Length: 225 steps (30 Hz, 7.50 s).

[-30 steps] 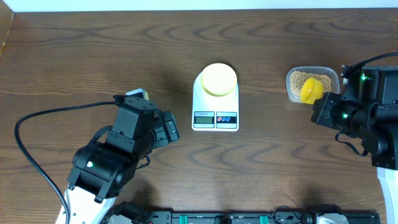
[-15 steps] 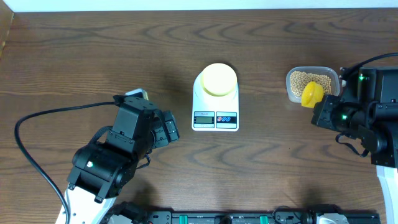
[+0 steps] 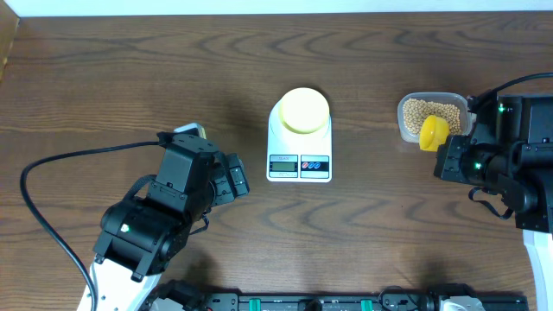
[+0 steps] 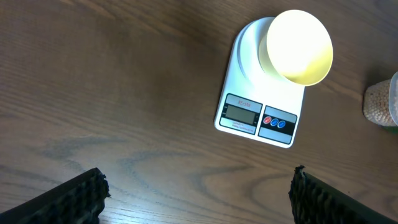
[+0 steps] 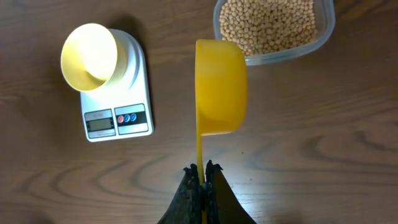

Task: Scoop item into bowl and weigh 50g on scale
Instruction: 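Raise the scoop upright above the soybean tub with the right gripper, then move the left gripper to the scale's front button panel, then lower the left gripper tip toward the scale's TARE button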

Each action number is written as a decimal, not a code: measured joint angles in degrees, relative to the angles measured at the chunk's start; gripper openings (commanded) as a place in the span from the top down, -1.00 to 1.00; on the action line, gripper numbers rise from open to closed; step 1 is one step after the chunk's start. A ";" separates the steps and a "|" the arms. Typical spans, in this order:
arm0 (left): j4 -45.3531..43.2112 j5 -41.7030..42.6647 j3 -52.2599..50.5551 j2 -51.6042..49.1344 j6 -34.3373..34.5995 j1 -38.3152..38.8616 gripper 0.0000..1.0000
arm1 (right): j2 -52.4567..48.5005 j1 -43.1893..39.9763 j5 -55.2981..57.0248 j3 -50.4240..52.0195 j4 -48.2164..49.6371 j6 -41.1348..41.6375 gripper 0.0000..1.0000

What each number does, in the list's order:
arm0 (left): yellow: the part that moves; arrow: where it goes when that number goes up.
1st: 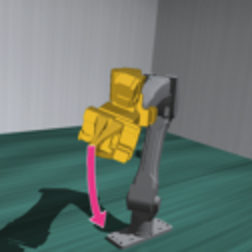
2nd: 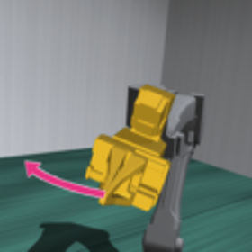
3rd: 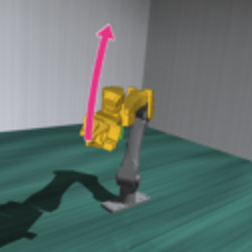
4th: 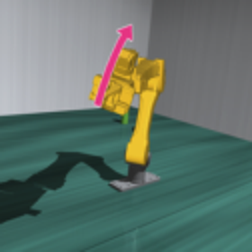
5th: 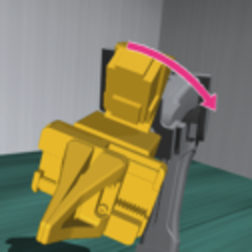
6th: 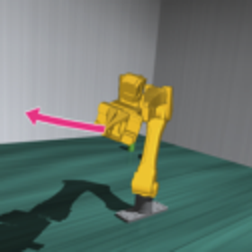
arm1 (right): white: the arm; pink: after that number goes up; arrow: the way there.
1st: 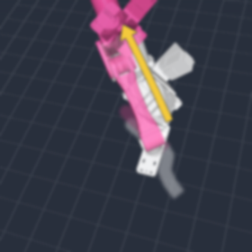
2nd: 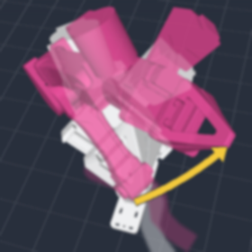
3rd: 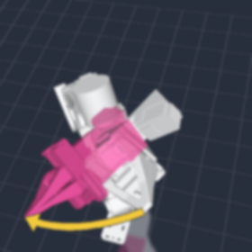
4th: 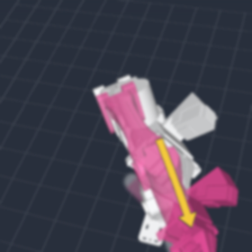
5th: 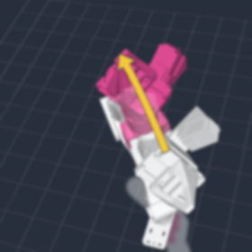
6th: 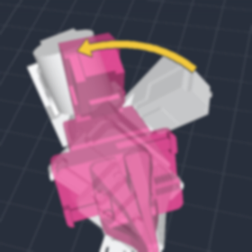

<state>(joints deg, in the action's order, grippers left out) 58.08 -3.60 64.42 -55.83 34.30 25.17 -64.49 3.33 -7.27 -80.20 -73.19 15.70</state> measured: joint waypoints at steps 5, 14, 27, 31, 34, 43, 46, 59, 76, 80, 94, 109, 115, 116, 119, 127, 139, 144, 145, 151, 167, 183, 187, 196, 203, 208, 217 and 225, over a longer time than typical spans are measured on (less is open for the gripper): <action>0.00 0.02 0.00 0.00 0.00 0.00 -0.91 | -0.02 0.00 0.63 0.00 1.25 -0.44 0.98; 0.00 0.00 0.00 0.00 0.00 0.00 -0.91 | -0.02 0.00 0.70 0.00 3.34 -0.42 0.98; 0.00 0.02 0.00 0.00 0.00 0.00 -0.91 | -0.02 0.00 5.29 0.00 6.60 -0.39 0.98; 0.00 0.00 0.00 0.00 0.00 0.00 -0.91 | -0.02 0.00 5.92 0.00 6.99 -0.48 0.97; 0.00 0.02 0.00 0.00 0.00 0.00 -0.91 | -0.02 0.00 6.10 0.02 8.33 -0.55 0.97; 0.00 0.04 0.00 0.00 0.00 0.00 -0.91 | -0.57 0.00 6.54 0.02 17.57 -2.84 0.97; -0.33 0.04 0.00 0.00 0.00 0.00 -0.91 | -0.90 0.00 6.67 0.02 17.00 -3.19 0.97; -1.42 1.60 0.00 -0.02 0.22 0.00 0.46 | -1.60 0.00 6.71 0.02 20.52 -4.07 0.97; -8.41 10.45 0.00 -12.94 -8.15 2.40 0.86 | -9.49 0.00 6.82 0.02 24.35 -5.57 0.98; -8.57 13.05 0.00 -17.07 -11.04 4.46 0.86 | -9.46 0.00 5.29 0.02 22.62 -5.70 0.98; -8.15 16.44 0.00 -28.55 -13.18 10.97 0.86 | -9.46 0.00 1.42 0.02 15.91 -5.66 0.98; -12.26 17.00 0.00 -28.55 -13.11 13.68 0.85 | -9.46 0.00 0.59 0.02 15.80 -5.68 0.98; -13.38 17.03 0.00 -29.09 -12.22 13.79 0.85 | -9.46 0.00 1.73 0.02 16.06 -5.68 0.98; -13.86 16.98 0.00 -29.64 -11.96 13.92 0.85 | -9.46 0.00 2.12 0.02 16.11 -5.68 0.98; -16.26 17.00 0.00 -32.50 -11.80 14.40 0.86 | -9.46 0.00 2.95 0.02 16.24 -5.68 0.98; -24.13 17.00 -0.17 -35.04 -11.78 14.56 0.86 | -9.46 0.00 3.58 0.02 16.26 -5.73 0.98; -22.34 16.90 -0.20 -24.85 -12.37 13.35 0.85 | -9.46 0.00 3.72 0.02 15.98 -5.73 0.98; -22.29 15.06 -0.17 -17.66 -12.74 10.80 0.86 | -9.46 0.00 3.89 0.02 16.00 -5.75 0.98; -22.32 14.78 -0.20 -17.33 -12.76 10.71 0.86 | -9.46 0.00 3.89 0.02 15.98 -5.73 0.98; -25.09 13.90 -2.54 -21.77 -13.18 10.73 0.86 | -9.46 0.00 3.91 0.02 16.04 -5.73 0.98; -16.31 13.46 -5.73 -9.31 -15.72 10.73 0.85 | -9.49 0.00 4.04 0.02 15.76 -5.75 0.98; -46.80 12.85 -23.87 -6.62 -11.17 10.73 0.85 | -9.49 0.00 4.07 0.02 16.46 -5.75 0.98; -46.75 14.86 -22.51 -12.83 -12.09 10.73 0.85 | -9.49 0.00 4.07 0.02 16.46 -5.75 0.98; -30.86 17.27 -4.76 -26.01 -18.82 10.73 0.87 | -9.49 0.00 4.07 0.02 16.46 -5.77 0.98; -31.41 16.57 -2.01 -30.82 -20.44 10.73 0.86 | -9.49 0.00 4.07 0.02 16.48 -5.77 0.98; -31.30 15.93 -2.01 -36.26 -20.83 10.75 0.86 | -9.49 0.00 4.07 0.02 16.48 -5.77 0.98; -31.85 15.32 -2.01 -42.07 -20.85 10.95 0.86 | -9.49 0.00 4.07 0.02 16.63 -5.75 0.98; -32.35 13.25 -2.01 -42.66 -20.85 10.95 0.87 | -9.49 0.00 4.07 0.02 16.72 -5.77 0.98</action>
<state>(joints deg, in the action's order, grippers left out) 25.74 9.65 62.41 -98.50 13.45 36.12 -73.97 3.33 -3.20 -80.18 -56.47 9.93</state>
